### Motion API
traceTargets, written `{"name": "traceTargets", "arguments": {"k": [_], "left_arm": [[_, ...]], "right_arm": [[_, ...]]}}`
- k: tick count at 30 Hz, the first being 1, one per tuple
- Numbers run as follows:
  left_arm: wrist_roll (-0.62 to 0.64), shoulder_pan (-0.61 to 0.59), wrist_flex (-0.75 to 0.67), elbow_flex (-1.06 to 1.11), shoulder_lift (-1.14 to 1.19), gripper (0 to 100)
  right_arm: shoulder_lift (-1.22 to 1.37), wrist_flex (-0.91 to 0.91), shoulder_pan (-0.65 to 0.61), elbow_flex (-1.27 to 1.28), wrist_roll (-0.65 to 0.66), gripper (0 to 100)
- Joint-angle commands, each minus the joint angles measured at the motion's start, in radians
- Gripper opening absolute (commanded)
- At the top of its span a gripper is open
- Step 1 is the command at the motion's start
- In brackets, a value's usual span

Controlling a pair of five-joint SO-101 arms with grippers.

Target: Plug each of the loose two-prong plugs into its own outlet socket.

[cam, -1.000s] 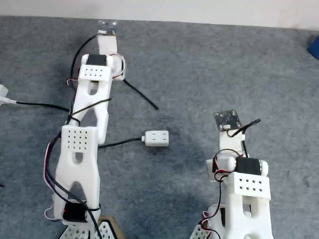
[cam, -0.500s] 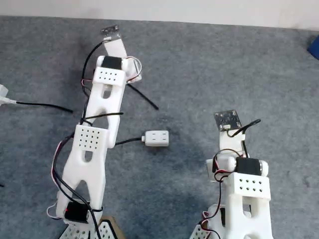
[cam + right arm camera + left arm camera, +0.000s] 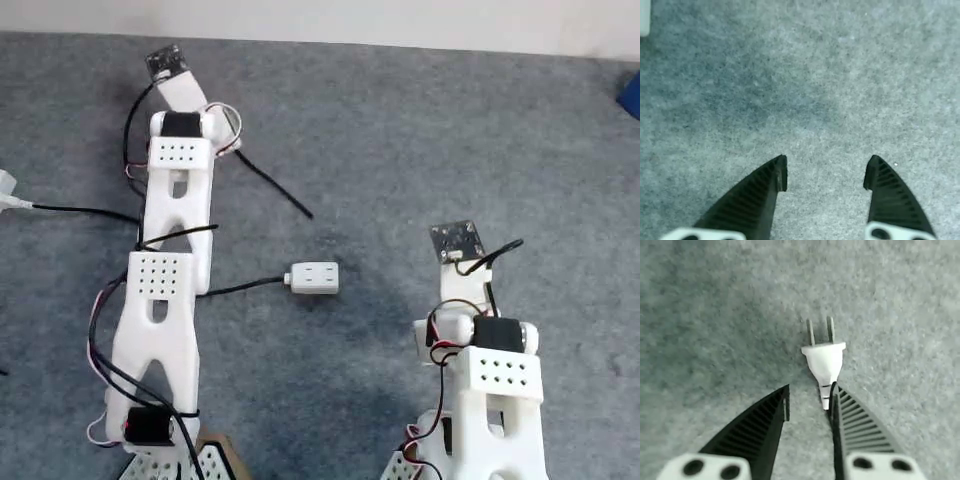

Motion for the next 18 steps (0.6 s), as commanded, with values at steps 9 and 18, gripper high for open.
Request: {"name": "traceTargets", "arguments": {"k": [9, 18], "left_arm": [[0.0, 0.027, -0.15, 0.004, 0.062, 15], [-0.061, 0.047, -0.149, -0.012, 0.079, 2]], "right_arm": [[-0.019, -0.012, -0.001, -0.007, 0.008, 24.9], [-0.019, -0.008, -0.001, -0.007, 0.008, 24.9]]}}
